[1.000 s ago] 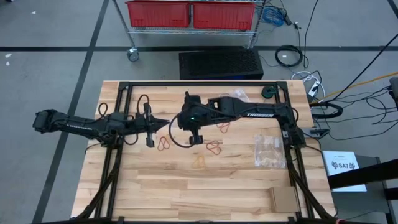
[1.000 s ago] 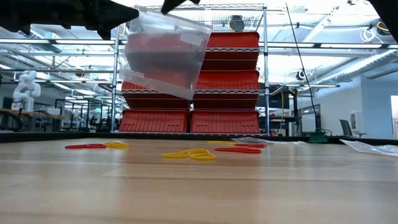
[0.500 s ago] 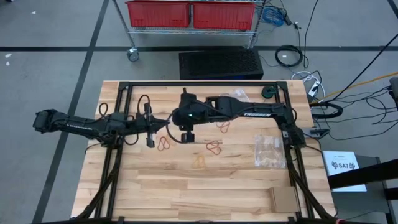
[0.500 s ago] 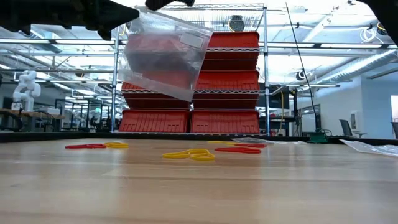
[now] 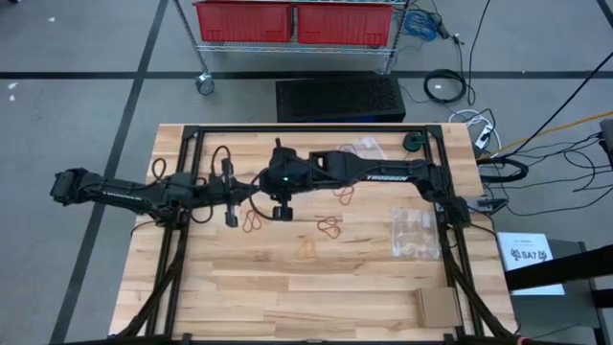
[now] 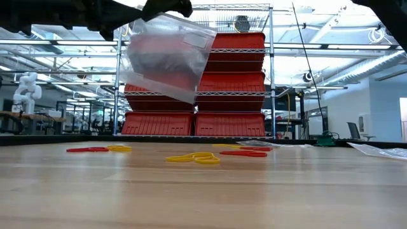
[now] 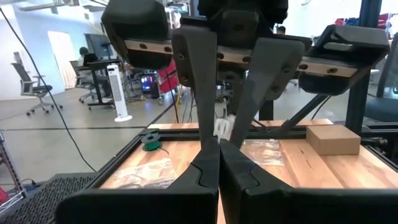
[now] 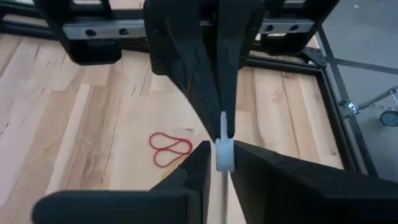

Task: Sort rubber bands
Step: Open the left zip bag

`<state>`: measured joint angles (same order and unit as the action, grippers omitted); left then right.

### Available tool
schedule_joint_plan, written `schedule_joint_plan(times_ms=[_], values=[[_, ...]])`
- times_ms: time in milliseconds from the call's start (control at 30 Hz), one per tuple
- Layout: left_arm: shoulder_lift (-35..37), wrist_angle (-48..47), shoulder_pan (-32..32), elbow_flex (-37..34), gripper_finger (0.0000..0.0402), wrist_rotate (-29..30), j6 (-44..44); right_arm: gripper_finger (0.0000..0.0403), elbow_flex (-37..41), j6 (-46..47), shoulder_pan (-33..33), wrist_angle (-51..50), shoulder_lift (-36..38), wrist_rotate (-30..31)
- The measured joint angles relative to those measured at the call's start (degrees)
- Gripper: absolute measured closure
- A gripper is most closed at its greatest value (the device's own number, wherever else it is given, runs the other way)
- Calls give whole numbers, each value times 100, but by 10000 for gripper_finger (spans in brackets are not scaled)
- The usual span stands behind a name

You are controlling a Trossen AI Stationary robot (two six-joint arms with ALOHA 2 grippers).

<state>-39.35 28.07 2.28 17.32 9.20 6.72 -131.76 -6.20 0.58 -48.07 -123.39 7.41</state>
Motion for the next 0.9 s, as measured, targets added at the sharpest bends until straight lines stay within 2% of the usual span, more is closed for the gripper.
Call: schedule_joint_plan(times_ms=[433,667,900], values=[[0,-21,0,0,401,4,-2,339,-9,129,0,-73,98,1],[-2,-30,0,0,401,8,-2,390,-7,122,0,-241,85,4],[-4,-60,0,0,402,8,7,397,-7,152,25,-499,85,27]])
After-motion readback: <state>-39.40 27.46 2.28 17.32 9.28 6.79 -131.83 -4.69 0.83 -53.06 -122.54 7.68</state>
